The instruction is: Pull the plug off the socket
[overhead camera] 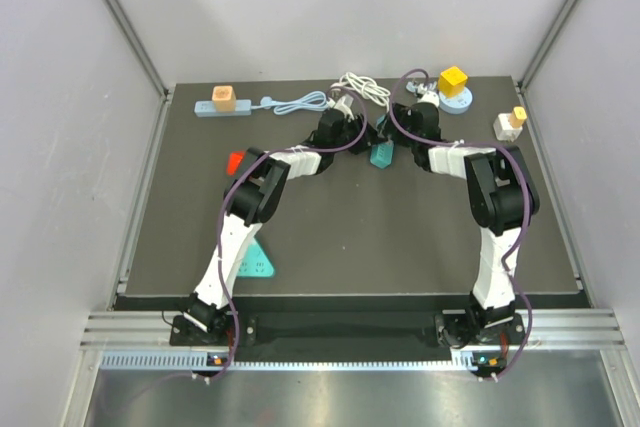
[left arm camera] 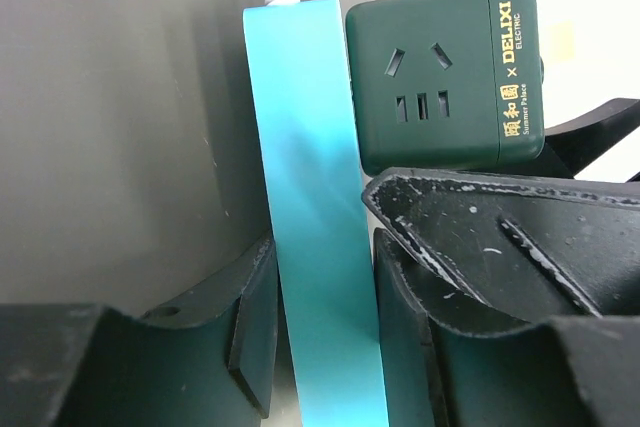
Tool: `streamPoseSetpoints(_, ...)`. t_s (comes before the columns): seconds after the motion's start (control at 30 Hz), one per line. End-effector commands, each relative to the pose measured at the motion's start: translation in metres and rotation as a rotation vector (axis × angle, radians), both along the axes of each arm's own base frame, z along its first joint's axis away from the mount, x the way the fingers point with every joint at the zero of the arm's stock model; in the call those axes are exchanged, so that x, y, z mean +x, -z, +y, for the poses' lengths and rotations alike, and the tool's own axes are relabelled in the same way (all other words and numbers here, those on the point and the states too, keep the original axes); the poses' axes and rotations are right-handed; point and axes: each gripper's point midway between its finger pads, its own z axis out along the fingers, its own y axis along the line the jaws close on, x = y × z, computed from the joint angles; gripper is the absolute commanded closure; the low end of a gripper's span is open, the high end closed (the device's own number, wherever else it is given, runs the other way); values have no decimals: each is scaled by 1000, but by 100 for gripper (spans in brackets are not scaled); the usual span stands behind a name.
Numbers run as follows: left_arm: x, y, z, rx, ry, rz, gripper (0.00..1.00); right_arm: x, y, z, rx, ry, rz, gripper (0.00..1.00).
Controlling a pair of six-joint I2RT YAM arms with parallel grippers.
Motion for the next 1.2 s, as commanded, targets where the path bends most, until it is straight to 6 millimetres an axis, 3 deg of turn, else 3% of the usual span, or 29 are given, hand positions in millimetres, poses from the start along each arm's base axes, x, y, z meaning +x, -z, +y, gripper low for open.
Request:
streamPoseSetpoints(0.0, -13, 75, 26, 226, -34, 75, 100, 10, -14, 4, -27, 1, -40, 22)
streamPoseSetpoints(0.27, -14, 76, 28, 236, -46, 79, 100, 23, -31, -7, -57, 47, -80, 23)
streamPoseSetpoints(0.43, -13, 77, 29, 239, -52, 81, 100, 28, -28, -2, -48, 39, -65, 32)
streamPoseSetpoints(0.53, -13, 78, 30, 241, -55, 84, 100, 29, -25, -5, -43, 45, -62, 48)
streamPoseSetpoints(0.6, -13, 79, 29, 244, -56, 89, 100, 30, -23, -7, -43, 53, -59, 53)
streamPoseSetpoints(0.83, -10, 90, 41, 262, -141, 161, 100, 32, -24, -22, 7, 117, -105, 100)
streamPoseSetpoints(0.93, -12, 104, 50, 296, -197, 237, 100, 28, -32, -26, 63, 153, -173, 100)
streamPoseSetpoints(1.1, -11, 106, 55, 362, -237, 242, 100, 22, -54, -36, 150, 233, -289, 100)
streamPoseSetpoints(1.17, -12, 106, 56, 364, -248, 243, 100, 17, -54, -44, 167, 257, -307, 100)
